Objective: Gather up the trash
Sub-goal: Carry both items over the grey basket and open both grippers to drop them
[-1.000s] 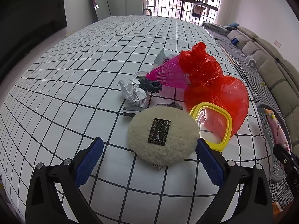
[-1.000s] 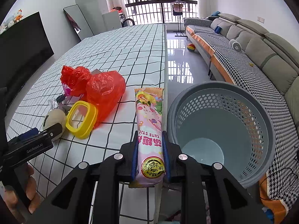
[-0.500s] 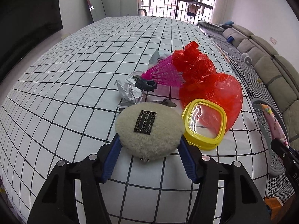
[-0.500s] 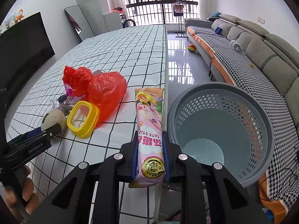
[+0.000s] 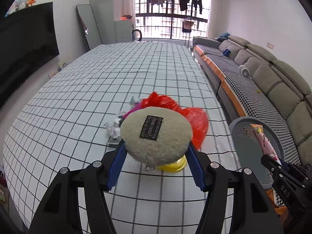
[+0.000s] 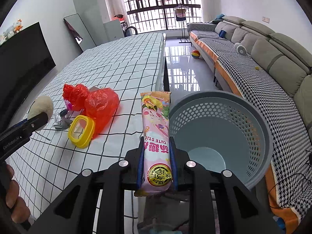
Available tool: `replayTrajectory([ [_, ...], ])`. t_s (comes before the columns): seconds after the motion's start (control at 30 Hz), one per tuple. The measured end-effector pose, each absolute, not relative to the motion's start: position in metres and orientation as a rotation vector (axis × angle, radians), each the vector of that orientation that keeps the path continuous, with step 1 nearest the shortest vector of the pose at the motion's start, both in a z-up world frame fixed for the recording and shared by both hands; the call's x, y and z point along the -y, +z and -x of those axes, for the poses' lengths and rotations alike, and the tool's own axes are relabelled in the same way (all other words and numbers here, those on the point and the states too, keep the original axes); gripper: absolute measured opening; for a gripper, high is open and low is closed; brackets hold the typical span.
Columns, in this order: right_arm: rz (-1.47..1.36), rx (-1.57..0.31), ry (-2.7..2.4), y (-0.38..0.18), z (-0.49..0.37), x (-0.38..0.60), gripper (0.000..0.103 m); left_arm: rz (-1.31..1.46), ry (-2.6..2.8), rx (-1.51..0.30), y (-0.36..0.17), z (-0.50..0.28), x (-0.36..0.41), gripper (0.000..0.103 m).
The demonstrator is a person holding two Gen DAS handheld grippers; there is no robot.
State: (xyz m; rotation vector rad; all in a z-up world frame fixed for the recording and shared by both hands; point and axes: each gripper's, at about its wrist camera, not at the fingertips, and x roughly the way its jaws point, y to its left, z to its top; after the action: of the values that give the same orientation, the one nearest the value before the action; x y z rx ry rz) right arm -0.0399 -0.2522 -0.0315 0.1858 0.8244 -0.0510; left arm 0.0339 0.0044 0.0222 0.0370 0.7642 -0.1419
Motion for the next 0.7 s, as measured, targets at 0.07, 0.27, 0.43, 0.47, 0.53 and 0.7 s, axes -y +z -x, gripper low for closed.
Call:
replayTrajectory([
  [0.07,-0.194,-0.816,-0.072,-0.028,0.044,0.268,0.022,-0.050,-0.179,-0.754,0.027,-0.033,0.017,0.059],
  [0.27,-0.219,-0.798,-0.148,-0.019,0.056,0.319,0.022,-0.094,-0.301,-0.745,0.031,-0.032,0.087,0.059],
  [0.43,-0.235,-0.813,-0.190,-0.025,0.061,0.355,0.022,-0.143,-0.375,-0.772,0.018,-0.032,0.139,0.059],
  [0.47,-0.238,-0.819,-0.195,-0.028,0.062,0.361,0.022,-0.151,-0.386,-0.781,0.014,-0.033,0.148,0.059],
  [0.53,-0.243,-0.829,-0.201,-0.034,0.062,0.372,0.022,-0.168,-0.404,-0.805,0.005,-0.036,0.163,0.059],
  [0.7,-0.256,-0.879,-0.195,-0.054,0.058,0.389,0.022,-0.196,-0.425,-0.872,-0.022,-0.047,0.194,0.059],
])
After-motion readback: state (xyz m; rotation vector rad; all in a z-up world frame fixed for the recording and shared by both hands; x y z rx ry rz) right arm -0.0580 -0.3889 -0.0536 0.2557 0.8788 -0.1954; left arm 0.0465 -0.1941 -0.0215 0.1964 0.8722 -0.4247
